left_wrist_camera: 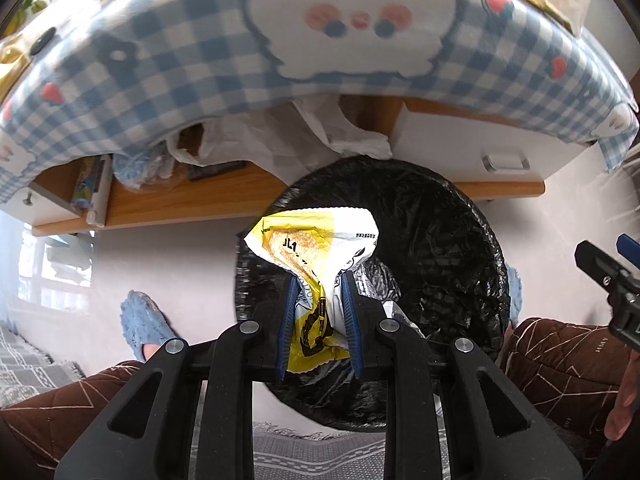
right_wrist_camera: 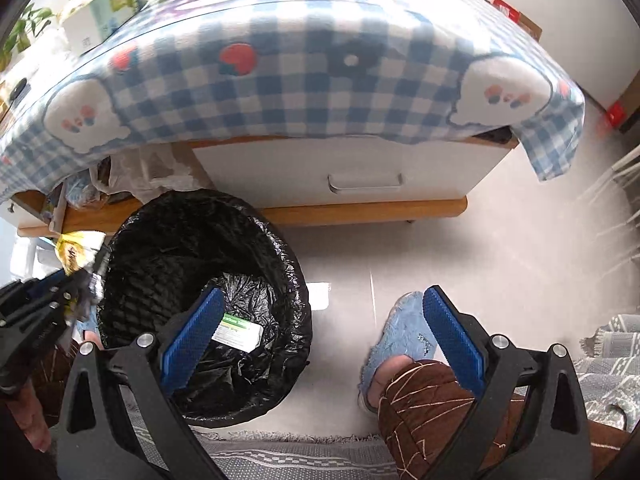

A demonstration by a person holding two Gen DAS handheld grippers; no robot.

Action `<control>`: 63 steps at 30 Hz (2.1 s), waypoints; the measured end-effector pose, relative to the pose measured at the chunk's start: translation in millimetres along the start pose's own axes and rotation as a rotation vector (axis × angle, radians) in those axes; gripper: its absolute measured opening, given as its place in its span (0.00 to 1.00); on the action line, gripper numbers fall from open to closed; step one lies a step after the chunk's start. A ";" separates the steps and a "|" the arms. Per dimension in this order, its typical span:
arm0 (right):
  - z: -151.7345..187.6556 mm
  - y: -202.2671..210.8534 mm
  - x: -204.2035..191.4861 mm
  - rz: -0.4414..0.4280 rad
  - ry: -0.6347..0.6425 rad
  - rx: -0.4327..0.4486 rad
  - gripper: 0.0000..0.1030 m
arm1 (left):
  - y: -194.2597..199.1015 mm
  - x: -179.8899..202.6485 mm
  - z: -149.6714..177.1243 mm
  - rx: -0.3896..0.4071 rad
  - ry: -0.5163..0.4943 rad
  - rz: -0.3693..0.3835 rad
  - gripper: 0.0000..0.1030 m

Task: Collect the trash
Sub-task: 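Open right tool to drop the white box while left tool drops the wrapper into the bin, then move both open tools back toward the table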

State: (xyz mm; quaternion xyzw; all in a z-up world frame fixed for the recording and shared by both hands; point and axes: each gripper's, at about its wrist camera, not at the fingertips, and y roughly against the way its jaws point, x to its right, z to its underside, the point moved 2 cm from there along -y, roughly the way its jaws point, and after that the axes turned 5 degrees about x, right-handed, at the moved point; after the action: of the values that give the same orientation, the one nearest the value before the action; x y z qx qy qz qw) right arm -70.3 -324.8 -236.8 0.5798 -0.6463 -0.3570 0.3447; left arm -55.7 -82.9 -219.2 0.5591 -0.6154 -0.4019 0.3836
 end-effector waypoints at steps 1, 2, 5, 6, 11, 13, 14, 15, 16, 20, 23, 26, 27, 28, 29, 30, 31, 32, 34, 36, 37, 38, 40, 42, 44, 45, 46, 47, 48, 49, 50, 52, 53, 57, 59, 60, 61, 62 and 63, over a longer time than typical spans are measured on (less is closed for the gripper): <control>-0.4 -1.9 3.2 0.003 -0.014 -0.004 0.92 | -4.6 3.8 0.3 -0.009 -0.006 -0.004 0.21; -0.7 -3.9 5.3 0.005 -0.027 -0.011 0.92 | -8.7 6.5 1.0 -0.017 -0.010 -0.004 0.21; -0.3 -10.0 10.6 0.007 -0.048 -0.030 0.92 | -20.5 14.8 3.4 -0.038 -0.020 -0.003 0.21; -0.3 -12.5 11.8 0.012 -0.049 -0.036 0.92 | -24.1 17.7 4.0 -0.046 -0.024 -0.005 0.21; 0.9 -19.5 16.7 0.027 -0.061 -0.058 0.92 | -38.2 28.7 7.1 -0.072 -0.039 -0.004 0.21; 1.8 -21.2 16.9 0.041 -0.052 -0.062 0.92 | -41.2 32.6 7.8 -0.077 -0.045 -0.001 0.21; 2.3 -22.1 16.7 0.043 -0.050 -0.066 0.92 | -42.1 34.4 8.2 -0.078 -0.048 0.000 0.21; 2.8 -22.7 17.0 0.046 -0.049 -0.068 0.92 | -42.8 35.6 8.6 -0.079 -0.050 0.002 0.21; 3.1 -23.0 17.3 0.050 -0.049 -0.069 0.92 | -43.9 36.6 8.9 -0.079 -0.052 0.003 0.22; 4.0 -23.1 17.7 0.054 -0.050 -0.069 0.92 | -45.1 37.1 9.2 -0.079 -0.054 0.009 0.26; 4.7 -24.9 18.1 0.050 -0.050 -0.076 0.92 | -43.5 37.8 8.5 -0.067 -0.054 0.006 0.41; 3.9 -24.4 18.0 0.051 -0.053 -0.072 0.92 | -39.4 40.4 7.7 -0.044 -0.065 -0.001 0.48; 3.4 -23.6 17.8 0.050 -0.054 -0.069 0.92 | -38.1 40.4 7.3 -0.042 -0.068 0.001 0.51; 2.6 -22.3 18.2 0.049 -0.057 -0.064 0.92 | -36.3 40.8 6.5 -0.038 -0.071 -0.004 0.54; 1.4 -20.5 18.8 0.047 -0.062 -0.058 0.92 | -34.3 40.7 5.5 -0.031 -0.072 -0.003 0.55; -0.5 -17.8 19.3 0.045 -0.067 -0.052 0.92 | -32.2 40.2 4.4 -0.027 -0.073 -0.004 0.59; -2.2 -14.9 19.5 0.040 -0.072 -0.043 0.92 | -29.3 39.0 3.0 -0.023 -0.071 -0.011 0.62; -3.9 -11.5 19.3 0.038 -0.075 -0.032 0.92 | -26.3 38.0 1.6 -0.015 -0.068 -0.012 0.64; -7.4 -2.1 18.3 0.028 -0.080 -0.006 0.92 | -17.7 34.9 -2.4 0.002 -0.060 -0.014 0.73; -10.6 6.6 15.6 0.009 -0.073 0.013 0.92 | -6.9 32.8 -7.2 0.029 -0.059 -0.014 0.79; -12.2 11.4 14.1 -0.004 -0.073 0.021 0.92 | -0.9 32.6 -9.4 0.046 -0.064 -0.022 0.82; -14.0 16.7 13.0 -0.015 -0.073 0.033 0.92 | 4.4 32.2 -11.8 0.058 -0.070 -0.030 0.85; -17.1 27.6 10.5 -0.017 -0.064 0.059 0.92 | 16.4 31.7 -16.6 0.082 -0.062 -0.020 0.91; -20.7 38.5 8.6 -0.024 -0.058 0.085 0.92 | 27.0 31.2 -21.4 0.102 -0.057 -0.009 0.93; -25.1 49.4 6.8 -0.023 -0.051 0.117 0.92 | 38.6 31.0 -25.7 0.127 -0.057 -0.009 0.94; -27.0 55.1 5.9 -0.021 -0.048 0.132 0.92 | 44.2 31.3 -27.8 0.137 -0.057 -0.010 0.94; -28.9 59.8 5.5 -0.020 -0.050 0.144 0.92 | 49.5 30.9 -29.9 0.145 -0.051 -0.003 0.94; -30.9 64.1 4.4 -0.023 -0.053 0.153 0.92 | 55.0 30.7 -31.8 0.151 -0.044 0.006 0.94; -32.9 68.9 4.2 -0.031 -0.055 0.165 0.92 | 60.3 30.2 -34.0 0.158 -0.041 0.011 0.94; -34.9 72.7 5.3 -0.033 -0.057 0.177 0.92 | 66.6 30.0 -35.9 0.169 -0.039 0.015 0.94; -36.9 76.9 5.4 -0.027 -0.056 0.189 0.92 | 71.9 29.7 -37.7 0.177 -0.036 0.018 0.94; -40.7 84.2 5.6 -0.030 -0.051 0.213 0.92 | 82.6 28.8 -41.4 0.188 -0.026 0.029 0.94; -42.6 88.3 5.4 -0.030 -0.047 0.227 0.92 | 87.8 27.9 -43.9 0.196 -0.023 0.035 0.94; -49.5 102.7 2.9 -0.033 -0.034 0.275 0.92 | 106.8 27.1 -53.0 0.229 -0.025 0.034 0.94; -54.6 107.7 3.7 -0.036 -0.029 0.288 0.92 | 115.0 24.5 -57.8 0.238 -0.011 0.047 0.94; -57.5 110.8 3.3 -0.037 -0.028 0.297 0.92 | 117.7 22.6 -60.9 0.242 -0.008 0.047 0.94; -60.2 113.0 3.1 -0.039 -0.026 0.303 0.92 | 120.7 21.6 -64.6 0.249 -0.005 0.043 0.94; -63.2 115.3 3.0 -0.042 -0.025 0.311 0.92 | 122.1 20.7 -68.4 0.254 -0.003 0.041 0.94; -65.7 116.4 2.2 -0.043 -0.025 0.318 0.92 | 123.1 20.3 -72.0 0.257 -0.007 0.043 0.94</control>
State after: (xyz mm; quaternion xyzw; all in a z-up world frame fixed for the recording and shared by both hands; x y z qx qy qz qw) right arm -72.7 -322.6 -103.1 0.6364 -0.6862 -0.2646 0.2327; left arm -37.8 -101.5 -77.5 0.5891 -0.6749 -0.3133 0.3152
